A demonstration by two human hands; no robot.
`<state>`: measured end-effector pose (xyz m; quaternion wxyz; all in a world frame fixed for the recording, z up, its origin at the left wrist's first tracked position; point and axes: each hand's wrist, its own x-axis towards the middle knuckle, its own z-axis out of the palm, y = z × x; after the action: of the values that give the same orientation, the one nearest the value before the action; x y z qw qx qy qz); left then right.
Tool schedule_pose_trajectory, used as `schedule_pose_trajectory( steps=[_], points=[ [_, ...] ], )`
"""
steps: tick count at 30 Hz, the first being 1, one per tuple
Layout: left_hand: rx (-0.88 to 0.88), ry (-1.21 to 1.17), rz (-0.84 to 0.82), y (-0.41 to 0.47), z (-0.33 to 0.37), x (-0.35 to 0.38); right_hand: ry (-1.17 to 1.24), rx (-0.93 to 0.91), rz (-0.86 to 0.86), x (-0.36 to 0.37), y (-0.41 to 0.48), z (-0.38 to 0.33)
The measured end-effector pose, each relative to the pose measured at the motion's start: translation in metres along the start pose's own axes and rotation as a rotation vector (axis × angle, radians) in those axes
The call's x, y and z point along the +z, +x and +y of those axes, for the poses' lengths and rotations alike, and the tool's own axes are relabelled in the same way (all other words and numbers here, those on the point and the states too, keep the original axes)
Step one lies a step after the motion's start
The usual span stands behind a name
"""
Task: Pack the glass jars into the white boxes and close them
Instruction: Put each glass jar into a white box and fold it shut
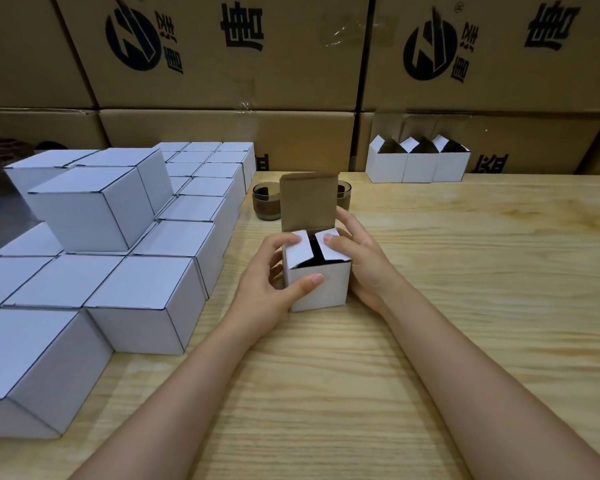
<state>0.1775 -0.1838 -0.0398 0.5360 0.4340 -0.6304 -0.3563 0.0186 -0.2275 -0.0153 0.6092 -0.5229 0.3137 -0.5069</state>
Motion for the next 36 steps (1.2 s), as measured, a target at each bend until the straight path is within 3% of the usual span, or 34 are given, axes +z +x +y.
schedule_pose_trajectory(
  steps=[10, 28, 36],
  points=[
    [-0.046, -0.054, -0.016, 0.000, 0.000, 0.000, 0.041, -0.093, -0.150, -0.005, -0.009, 0.002],
    [-0.051, -0.122, 0.013, 0.002, -0.005, 0.001, -0.133, -0.154, -0.132, -0.008, -0.012, 0.004],
    [-0.121, -0.278, 0.088, 0.003, -0.001, 0.005, -0.173, -0.131, -0.146, -0.009, -0.014, 0.001]
  ],
)
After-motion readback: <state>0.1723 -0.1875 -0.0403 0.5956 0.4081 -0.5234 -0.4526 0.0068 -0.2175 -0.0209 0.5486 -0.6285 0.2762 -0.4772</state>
